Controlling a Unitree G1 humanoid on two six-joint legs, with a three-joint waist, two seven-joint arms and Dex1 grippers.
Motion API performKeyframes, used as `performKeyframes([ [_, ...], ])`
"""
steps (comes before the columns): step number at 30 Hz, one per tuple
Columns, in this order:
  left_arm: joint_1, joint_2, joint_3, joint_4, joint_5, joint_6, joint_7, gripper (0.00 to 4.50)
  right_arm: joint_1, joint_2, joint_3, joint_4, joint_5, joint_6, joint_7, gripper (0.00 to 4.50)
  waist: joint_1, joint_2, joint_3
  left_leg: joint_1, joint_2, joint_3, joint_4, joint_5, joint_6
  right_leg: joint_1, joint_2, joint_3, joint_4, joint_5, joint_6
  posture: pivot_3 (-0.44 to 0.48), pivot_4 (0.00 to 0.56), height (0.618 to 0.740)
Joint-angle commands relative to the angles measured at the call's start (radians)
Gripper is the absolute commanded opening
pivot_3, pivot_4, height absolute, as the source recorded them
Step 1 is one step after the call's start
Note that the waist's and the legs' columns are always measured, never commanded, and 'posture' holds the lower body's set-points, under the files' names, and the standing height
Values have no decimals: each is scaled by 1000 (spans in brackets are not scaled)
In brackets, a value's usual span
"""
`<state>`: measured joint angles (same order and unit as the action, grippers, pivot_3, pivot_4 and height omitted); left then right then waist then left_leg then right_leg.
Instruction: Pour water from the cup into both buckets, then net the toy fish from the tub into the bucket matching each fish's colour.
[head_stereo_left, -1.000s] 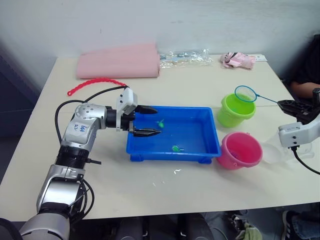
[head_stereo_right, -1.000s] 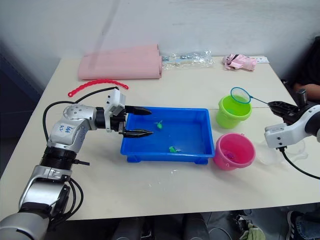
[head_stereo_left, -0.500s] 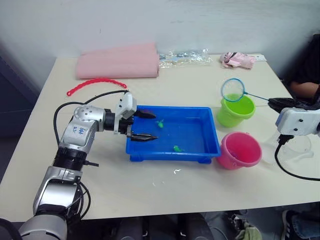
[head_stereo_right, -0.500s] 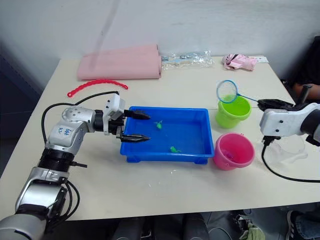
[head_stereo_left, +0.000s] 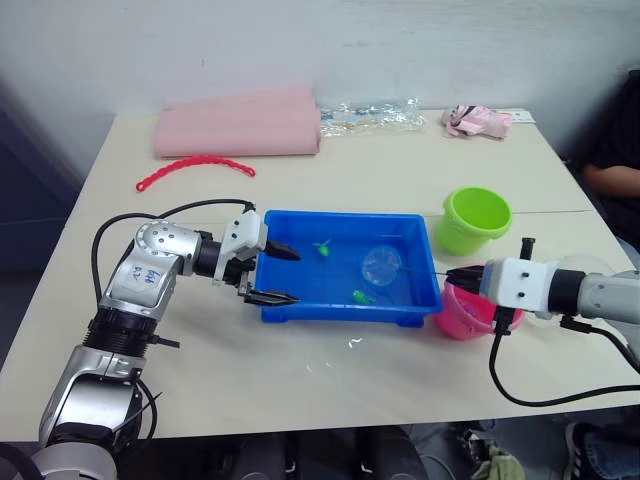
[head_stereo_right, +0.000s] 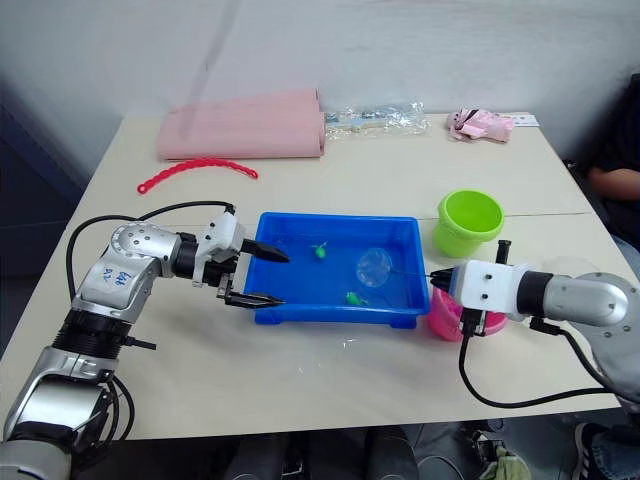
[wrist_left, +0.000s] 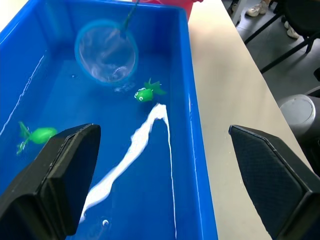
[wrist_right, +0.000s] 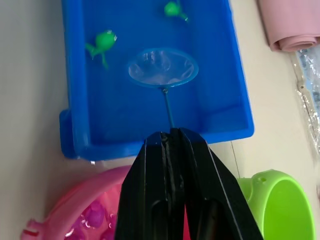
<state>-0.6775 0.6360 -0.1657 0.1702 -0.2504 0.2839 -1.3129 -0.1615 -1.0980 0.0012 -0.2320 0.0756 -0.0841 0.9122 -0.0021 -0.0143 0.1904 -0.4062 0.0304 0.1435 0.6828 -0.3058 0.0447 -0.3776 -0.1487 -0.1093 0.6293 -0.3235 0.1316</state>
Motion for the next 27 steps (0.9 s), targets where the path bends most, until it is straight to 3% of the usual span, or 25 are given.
performKeyframes([
  [1, -4, 4, 6, -26, 1, -12, 6, 4469, -20, 14, 11, 22, -48, -88, 15, 0, 1, 0, 0, 0, 0, 0, 0, 0, 0, 0, 0, 0, 0, 0, 0, 0, 150, 738],
  [5, -8, -1, 5, -21, 6, -21, 14, 4469, -21, 29, 26, 46, -62, -143, 35, 0, 2, 0, 0, 0, 0, 0, 0, 0, 0, 0, 0, 0, 0, 0, 0, 0, 150, 738],
  [10, -13, -6, 3, -14, 7, -26, 19, 4469, 35, 66, 10, -17, 18, -73, 67, 0, 3, 0, 0, 0, 0, 0, 0, 0, 0, 0, 0, 0, 0, 0, 0, 0, 150, 738],
  [17, -17, -10, 4, -8, 7, -31, 24, 4469, 128, 102, -77, -128, 218, 173, 81, 0, 4, 0, 0, 0, 0, -1, 0, 0, 0, 1, 0, 0, 0, 0, 0, 0, 150, 738],
  [27, -65, -68, 31, 62, -12, -24, 70, 4469, 169, 188, -309, -227, 549, 644, -68, 0, 12, 0, 0, 0, 0, -1, 0, 0, 0, 1, 0, 0, 0, 0, 0, 0, 150, 738],
])
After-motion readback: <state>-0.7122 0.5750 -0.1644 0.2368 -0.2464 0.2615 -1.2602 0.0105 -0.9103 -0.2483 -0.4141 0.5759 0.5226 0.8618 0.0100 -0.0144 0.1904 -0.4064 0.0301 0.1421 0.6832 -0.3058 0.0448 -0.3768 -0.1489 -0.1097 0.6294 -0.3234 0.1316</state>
